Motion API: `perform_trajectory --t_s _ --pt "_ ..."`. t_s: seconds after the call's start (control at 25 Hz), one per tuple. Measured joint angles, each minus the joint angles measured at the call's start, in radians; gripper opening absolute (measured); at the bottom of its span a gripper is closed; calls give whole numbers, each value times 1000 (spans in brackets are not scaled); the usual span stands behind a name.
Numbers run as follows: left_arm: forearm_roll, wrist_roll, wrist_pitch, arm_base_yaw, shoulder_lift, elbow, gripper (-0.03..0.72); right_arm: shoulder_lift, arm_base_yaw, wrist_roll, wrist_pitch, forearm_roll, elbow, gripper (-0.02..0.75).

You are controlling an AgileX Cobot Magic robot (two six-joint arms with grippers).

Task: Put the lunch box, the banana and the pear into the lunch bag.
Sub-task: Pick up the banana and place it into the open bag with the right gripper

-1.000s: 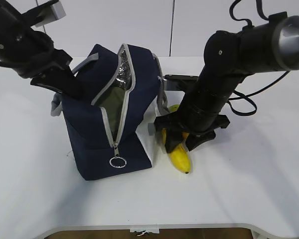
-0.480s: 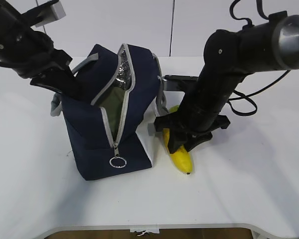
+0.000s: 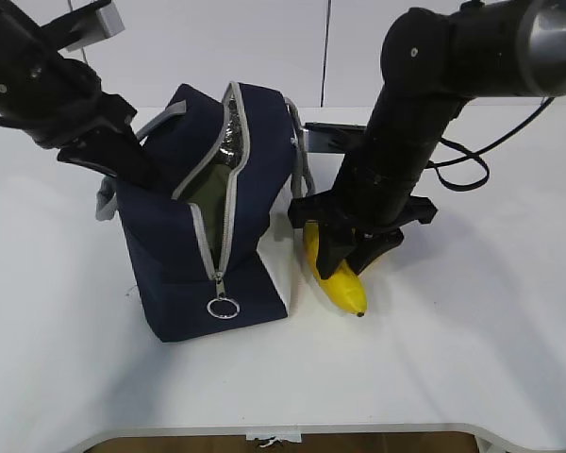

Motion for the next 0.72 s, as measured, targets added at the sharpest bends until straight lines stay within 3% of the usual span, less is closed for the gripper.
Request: perform_trajectory --t_s 0.36,0.72 --pt "15 0 1 0 0 0 12 2 0 0 105 -34 -147 267" --pt "19 0 1 0 0 0 12 4 0 4 146 -207 -325 267"
